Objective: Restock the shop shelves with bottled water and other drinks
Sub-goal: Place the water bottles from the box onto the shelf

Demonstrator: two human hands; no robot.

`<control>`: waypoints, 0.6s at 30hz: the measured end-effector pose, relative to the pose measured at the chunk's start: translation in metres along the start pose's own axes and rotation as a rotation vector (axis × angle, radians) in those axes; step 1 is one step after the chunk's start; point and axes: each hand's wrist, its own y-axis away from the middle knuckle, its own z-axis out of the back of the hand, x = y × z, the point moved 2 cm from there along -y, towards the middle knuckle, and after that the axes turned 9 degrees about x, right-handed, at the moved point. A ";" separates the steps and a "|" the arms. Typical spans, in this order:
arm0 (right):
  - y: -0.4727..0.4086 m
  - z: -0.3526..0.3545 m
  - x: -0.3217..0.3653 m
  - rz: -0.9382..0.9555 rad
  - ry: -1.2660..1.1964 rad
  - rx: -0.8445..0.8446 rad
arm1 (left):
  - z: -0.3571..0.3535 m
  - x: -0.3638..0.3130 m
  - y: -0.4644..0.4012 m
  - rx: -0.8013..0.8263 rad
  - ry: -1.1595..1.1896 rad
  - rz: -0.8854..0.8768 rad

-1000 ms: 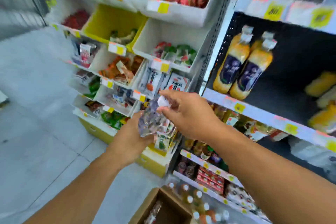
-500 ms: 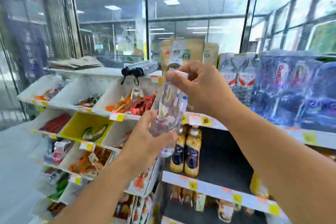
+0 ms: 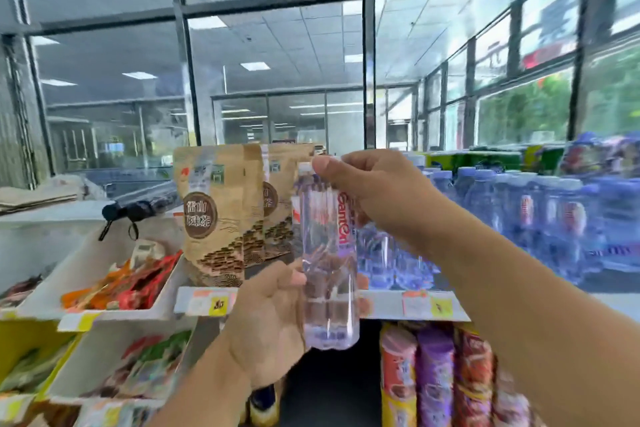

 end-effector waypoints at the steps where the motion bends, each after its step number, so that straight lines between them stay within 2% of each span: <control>1: 0.003 0.009 -0.004 -0.008 0.036 -0.035 | -0.009 0.005 -0.010 0.005 -0.014 0.007; 5: 0.017 0.043 -0.019 -0.007 0.199 -0.187 | -0.036 0.025 -0.049 -0.054 -0.190 0.021; 10: 0.032 0.084 -0.042 -0.078 0.285 -0.357 | -0.054 0.055 -0.098 -0.080 -0.575 0.044; 18: 0.058 0.157 -0.073 -0.251 0.440 -0.383 | -0.087 0.100 -0.159 -0.137 -0.730 0.066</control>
